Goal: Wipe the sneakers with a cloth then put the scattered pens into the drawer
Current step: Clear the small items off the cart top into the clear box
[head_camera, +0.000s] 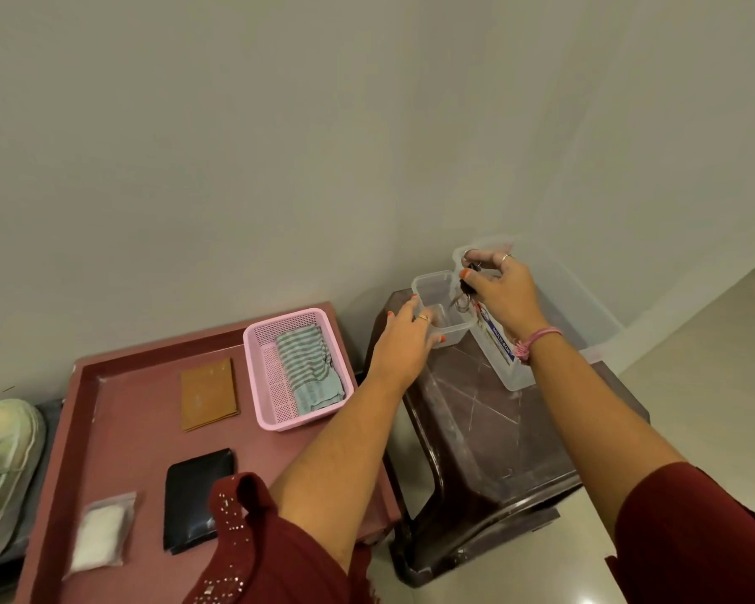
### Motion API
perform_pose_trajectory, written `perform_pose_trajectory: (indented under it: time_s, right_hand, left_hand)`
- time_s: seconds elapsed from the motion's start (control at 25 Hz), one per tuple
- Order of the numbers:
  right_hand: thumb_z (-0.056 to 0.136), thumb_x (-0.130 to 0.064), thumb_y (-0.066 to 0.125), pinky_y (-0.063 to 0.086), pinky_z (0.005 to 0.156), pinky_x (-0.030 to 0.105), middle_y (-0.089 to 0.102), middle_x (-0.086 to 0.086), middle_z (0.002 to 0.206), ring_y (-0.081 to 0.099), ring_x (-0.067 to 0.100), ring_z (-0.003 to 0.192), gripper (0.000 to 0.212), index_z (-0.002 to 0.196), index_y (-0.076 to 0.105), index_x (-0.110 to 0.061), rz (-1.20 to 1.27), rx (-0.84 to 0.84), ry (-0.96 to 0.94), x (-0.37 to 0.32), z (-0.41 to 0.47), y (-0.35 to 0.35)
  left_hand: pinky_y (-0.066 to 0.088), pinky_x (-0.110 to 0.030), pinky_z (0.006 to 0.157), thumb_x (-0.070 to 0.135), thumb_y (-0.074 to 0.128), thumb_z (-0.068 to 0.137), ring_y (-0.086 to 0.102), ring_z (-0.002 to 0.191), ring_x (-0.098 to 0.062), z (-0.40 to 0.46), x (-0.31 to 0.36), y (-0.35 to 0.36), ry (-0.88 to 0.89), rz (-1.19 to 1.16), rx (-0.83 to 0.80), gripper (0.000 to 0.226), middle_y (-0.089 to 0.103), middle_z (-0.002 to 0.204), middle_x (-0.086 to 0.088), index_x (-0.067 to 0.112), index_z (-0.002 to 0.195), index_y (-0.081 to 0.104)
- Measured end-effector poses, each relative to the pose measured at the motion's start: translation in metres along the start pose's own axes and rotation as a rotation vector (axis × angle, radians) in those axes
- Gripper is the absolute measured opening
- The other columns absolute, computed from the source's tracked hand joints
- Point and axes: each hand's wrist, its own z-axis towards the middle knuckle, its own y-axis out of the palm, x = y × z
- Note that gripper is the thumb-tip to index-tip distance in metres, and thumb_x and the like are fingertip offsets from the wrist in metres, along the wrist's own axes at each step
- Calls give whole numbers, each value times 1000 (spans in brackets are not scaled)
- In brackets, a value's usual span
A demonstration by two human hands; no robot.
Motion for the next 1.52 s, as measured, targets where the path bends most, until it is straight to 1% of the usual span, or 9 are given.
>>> perform_pose_trajectory:
  time_s: [0.12, 0.36, 0.56, 0.72, 0.8, 1.0, 1.12, 1.24, 1.52]
  right_hand:
    - [87, -4, 62, 57, 81, 35, 65, 7, 108, 65, 16, 77, 22, 107, 65, -13, -93, -45, -24, 7, -3, 2]
    - [84, -4, 62, 50, 90, 29, 68, 8, 107, 62, 21, 98, 24, 107, 68, -8, -446, -218, -35, 10, 7, 12]
    - [83, -6, 65, 48, 80, 24, 70, 8, 104, 62, 19, 89, 16, 97, 72, -5, -732, -357, 2, 6, 17, 25]
    - [83, -3, 66, 57, 76, 30, 72, 10, 86, 64, 17, 63, 7, 81, 71, -8, -675, -332, 128, -2, 24, 29]
    - [83, 5, 61, 59, 72, 34, 70, 14, 82, 66, 21, 63, 18, 77, 67, -10, -587, -264, 177, -6, 26, 29]
    - [85, 10, 51, 59, 67, 35, 65, 16, 76, 65, 24, 69, 21, 93, 66, -2, -390, -150, 160, -15, 11, 20]
    - [84, 9, 50, 59, 69, 37, 64, 9, 70, 67, 23, 69, 25, 81, 64, -11, -285, -104, 118, -21, -10, 19]
    - [83, 4, 53, 59, 68, 33, 66, 7, 67, 68, 21, 70, 21, 85, 66, -12, -269, -89, 45, -30, -39, 25]
    - [83, -5, 59, 58, 72, 32, 70, 3, 74, 71, 16, 70, 15, 86, 68, -17, -174, -172, -17, -45, -108, 88]
  left_hand:
    - [25, -47, 117, 27, 53, 97, 26, 143, -32, -3, -1, 4, 5, 19, 16, 37, 31, 154, -7, 10, 130, 53]
    - [16, -46, 117, 25, 57, 95, 38, 137, -34, -17, 11, 4, 34, 134, 146, 31, 43, 144, -17, 9, 121, 59]
    - [7, -46, 119, 28, 58, 94, 41, 135, -28, -24, 17, 3, 13, 131, 172, 38, 47, 142, -16, 8, 126, 59]
    - [2, -42, 119, 32, 58, 93, 42, 133, -22, -24, 17, 4, -29, 71, 195, 37, 48, 142, -9, 13, 125, 61]
    - [0, -41, 119, 32, 59, 92, 41, 134, -22, -25, 16, 6, -44, 19, 194, 36, 47, 143, -8, 14, 124, 62]
    - [-5, -37, 117, 38, 64, 88, 38, 136, -19, -36, 16, 0, -56, -158, 198, 44, 47, 142, -5, 22, 129, 59]
    - [11, -44, 121, 38, 64, 89, 44, 130, -18, -55, 4, -12, -114, -257, 254, 40, 53, 134, -3, 21, 125, 61]
    - [42, -38, 105, 34, 61, 92, 55, 114, -15, -87, -18, -31, -190, -332, 366, 32, 62, 120, 0, 17, 119, 63]
    - [51, -28, 88, 22, 56, 96, 60, 102, -12, -173, -90, -78, -336, -428, 464, 21, 65, 113, -2, 12, 113, 64]
